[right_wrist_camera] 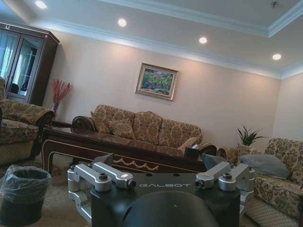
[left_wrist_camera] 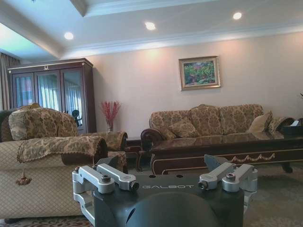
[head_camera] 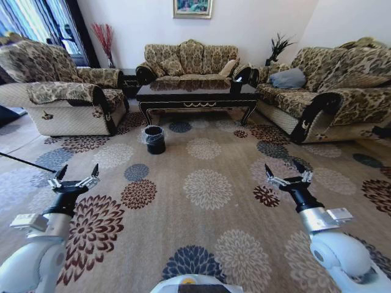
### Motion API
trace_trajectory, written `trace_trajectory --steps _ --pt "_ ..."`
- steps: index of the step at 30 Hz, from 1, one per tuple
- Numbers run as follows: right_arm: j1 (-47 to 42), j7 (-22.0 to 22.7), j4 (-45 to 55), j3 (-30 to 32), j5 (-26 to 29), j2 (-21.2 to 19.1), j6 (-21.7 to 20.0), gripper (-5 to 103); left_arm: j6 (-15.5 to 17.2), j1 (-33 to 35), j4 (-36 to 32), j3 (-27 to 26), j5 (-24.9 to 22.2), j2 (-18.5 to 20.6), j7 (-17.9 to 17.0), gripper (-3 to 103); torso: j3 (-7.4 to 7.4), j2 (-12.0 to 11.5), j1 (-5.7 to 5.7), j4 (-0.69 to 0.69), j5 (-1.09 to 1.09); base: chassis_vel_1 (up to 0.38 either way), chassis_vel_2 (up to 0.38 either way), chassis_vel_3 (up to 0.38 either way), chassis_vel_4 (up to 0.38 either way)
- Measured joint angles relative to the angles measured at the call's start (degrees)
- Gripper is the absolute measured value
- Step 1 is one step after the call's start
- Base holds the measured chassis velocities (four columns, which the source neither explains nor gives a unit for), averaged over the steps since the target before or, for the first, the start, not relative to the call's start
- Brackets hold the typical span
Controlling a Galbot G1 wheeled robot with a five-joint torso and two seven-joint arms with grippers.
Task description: Move to the front of the table and pick up the trash from the floor, then place it into the trash bin.
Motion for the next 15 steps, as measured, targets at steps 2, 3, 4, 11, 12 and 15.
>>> trace_trajectory --steps 2,3,4,11,12,15 --pt "-0.24 -0.02 0.00 0.02 -0.08 0.30 0.05 100 0.31 -0.01 -0.60 0.20 -0.47 0.10 -0.74 100 0.39 0.51 0.11 -0.01 0.00 0.000 0.000 0.000 0.000" --pt "-0.30 -0.03 0.00 0.02 -0.18 0.45 0.08 100 0.59 0.00 -1.05 0.26 -0.89 0.13 -1.02 100 0.60 0.81 0.19 0.00 0.00 0.000 0.000 0.000 0.000" --pt "-0.30 -0.03 0.00 0.02 -0.18 0.45 0.08 100 0.59 0.00 -1.05 0.26 -0.89 0.13 -1.02 100 0.60 0.81 0.19 0.00 0.00 0.000 0.000 0.000 0.000" --pt "-0.15 0.42 0.25 -0.84 -0.99 1.42 0.32 100 0.79 0.49 -1.97 0.26 -0.83 -0.10 -0.96 100 1.90 2.67 0.75 0.00 0.00 0.000 0.000 0.000 0.000" --pt "-0.15 0.42 0.25 -0.84 -0.99 1.42 0.32 100 0.79 0.49 -1.97 0.26 -0.83 -0.10 -0.96 100 1.90 2.67 0.75 0.00 0.00 0.000 0.000 0.000 0.000" --pt "-0.37 0.77 0.55 -1.23 -1.32 1.78 0.46 100 0.65 0.65 -2.05 0.57 -0.44 -0.36 -0.81 100 2.44 3.49 1.04 0.00 0.00 0.000 0.000 0.000 0.000"
